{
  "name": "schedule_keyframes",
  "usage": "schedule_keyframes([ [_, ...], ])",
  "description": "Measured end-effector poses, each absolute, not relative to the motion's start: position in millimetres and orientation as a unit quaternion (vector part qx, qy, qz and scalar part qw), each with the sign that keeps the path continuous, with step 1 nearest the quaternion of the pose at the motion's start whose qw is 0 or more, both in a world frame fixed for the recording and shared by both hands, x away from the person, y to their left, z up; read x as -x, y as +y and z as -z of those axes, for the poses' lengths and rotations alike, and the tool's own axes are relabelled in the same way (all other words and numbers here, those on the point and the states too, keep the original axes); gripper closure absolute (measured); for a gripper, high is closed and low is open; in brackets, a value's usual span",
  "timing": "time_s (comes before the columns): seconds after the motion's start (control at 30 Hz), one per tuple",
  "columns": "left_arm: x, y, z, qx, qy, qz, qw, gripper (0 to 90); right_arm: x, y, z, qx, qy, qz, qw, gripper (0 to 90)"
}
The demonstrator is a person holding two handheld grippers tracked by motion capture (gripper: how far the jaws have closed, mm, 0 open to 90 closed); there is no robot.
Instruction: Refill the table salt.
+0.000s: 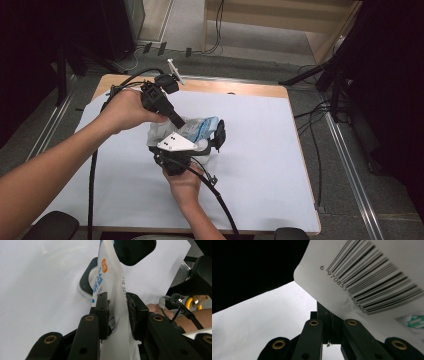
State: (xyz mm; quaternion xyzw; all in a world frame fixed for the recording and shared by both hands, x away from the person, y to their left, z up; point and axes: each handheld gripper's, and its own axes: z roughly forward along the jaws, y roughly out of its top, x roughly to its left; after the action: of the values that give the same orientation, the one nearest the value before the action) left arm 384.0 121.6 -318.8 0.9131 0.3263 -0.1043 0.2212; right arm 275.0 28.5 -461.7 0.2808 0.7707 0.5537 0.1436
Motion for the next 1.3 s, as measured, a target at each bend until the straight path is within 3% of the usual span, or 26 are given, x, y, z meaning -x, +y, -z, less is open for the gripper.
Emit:
schedule_keyframes([
  [0.97, -384.2, 121.6, 315.3, -0.909, 0.325, 0.114, 0.234, 67.6, -274.5, 28.1, 458.6, -0.280, 0.768, -0.558, 0.146, 90.0],
  [1.3, -382.3, 120.0, 312.7, -0.918, 0.308, 0.106, 0.225, 78.1, -272.9, 28.1, 462.7, -0.282, 0.770, -0.554, 0.144, 90.0],
])
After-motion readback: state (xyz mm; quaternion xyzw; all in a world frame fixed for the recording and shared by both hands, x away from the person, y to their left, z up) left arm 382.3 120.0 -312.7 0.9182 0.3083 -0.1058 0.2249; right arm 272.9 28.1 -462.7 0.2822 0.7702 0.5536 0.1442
